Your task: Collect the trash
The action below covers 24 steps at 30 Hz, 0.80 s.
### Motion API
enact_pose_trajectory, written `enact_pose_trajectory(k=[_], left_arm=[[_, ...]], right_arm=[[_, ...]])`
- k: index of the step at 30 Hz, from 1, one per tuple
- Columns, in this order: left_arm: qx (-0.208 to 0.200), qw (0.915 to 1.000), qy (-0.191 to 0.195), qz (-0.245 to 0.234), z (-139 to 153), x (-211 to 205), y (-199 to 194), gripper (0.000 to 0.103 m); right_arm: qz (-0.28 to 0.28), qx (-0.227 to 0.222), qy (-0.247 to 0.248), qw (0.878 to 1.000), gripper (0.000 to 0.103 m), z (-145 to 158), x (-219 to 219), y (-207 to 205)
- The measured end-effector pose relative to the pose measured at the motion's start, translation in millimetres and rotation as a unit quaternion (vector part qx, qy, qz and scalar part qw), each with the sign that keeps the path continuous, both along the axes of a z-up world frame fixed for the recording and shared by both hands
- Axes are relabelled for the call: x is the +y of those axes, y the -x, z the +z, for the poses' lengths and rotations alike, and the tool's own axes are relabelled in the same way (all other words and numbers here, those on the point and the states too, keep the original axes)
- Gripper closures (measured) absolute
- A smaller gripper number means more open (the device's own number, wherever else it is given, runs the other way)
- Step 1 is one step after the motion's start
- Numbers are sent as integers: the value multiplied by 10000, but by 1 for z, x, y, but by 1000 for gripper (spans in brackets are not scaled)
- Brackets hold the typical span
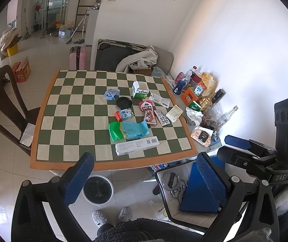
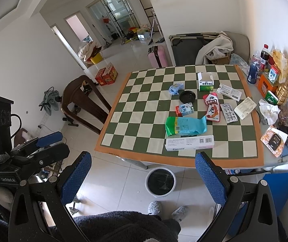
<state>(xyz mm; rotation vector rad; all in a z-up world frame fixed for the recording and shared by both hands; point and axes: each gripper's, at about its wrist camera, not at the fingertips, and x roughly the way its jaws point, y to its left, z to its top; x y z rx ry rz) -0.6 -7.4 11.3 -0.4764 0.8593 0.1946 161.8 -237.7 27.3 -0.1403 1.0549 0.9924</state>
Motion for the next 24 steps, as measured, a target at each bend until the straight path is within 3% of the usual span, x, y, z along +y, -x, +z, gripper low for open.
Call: enact_pose_trajectory(k=[20, 24], left_arm=[[23, 10000, 15, -45, 6, -2, 0, 0], [89, 9995, -300, -15, 2, -5, -7, 0]], right_arm=[[-15, 3, -13, 10000, 0, -3, 0, 1], [-99, 48, -16, 9999, 0, 2, 11, 1]])
